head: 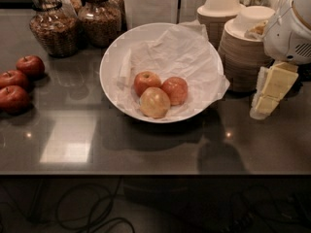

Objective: Pick apple from white bowl

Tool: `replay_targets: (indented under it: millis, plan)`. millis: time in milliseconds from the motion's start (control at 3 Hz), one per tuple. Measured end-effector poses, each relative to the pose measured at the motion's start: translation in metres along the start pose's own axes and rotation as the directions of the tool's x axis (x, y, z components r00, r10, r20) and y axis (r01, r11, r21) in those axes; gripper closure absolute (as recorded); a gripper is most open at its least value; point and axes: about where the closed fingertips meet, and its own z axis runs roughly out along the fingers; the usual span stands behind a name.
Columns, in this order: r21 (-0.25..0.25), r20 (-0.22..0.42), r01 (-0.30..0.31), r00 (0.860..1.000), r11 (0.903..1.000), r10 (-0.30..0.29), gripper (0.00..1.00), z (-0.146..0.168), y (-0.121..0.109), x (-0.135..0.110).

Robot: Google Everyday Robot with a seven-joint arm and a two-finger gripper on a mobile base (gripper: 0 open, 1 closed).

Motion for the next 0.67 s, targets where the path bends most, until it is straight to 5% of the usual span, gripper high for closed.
replay_targets:
  millis: [667]
  plan:
    - [-0.013,0.093,0.084,0.992,0.9964,-0.082,0.0,0.028,-0.02,-0.052]
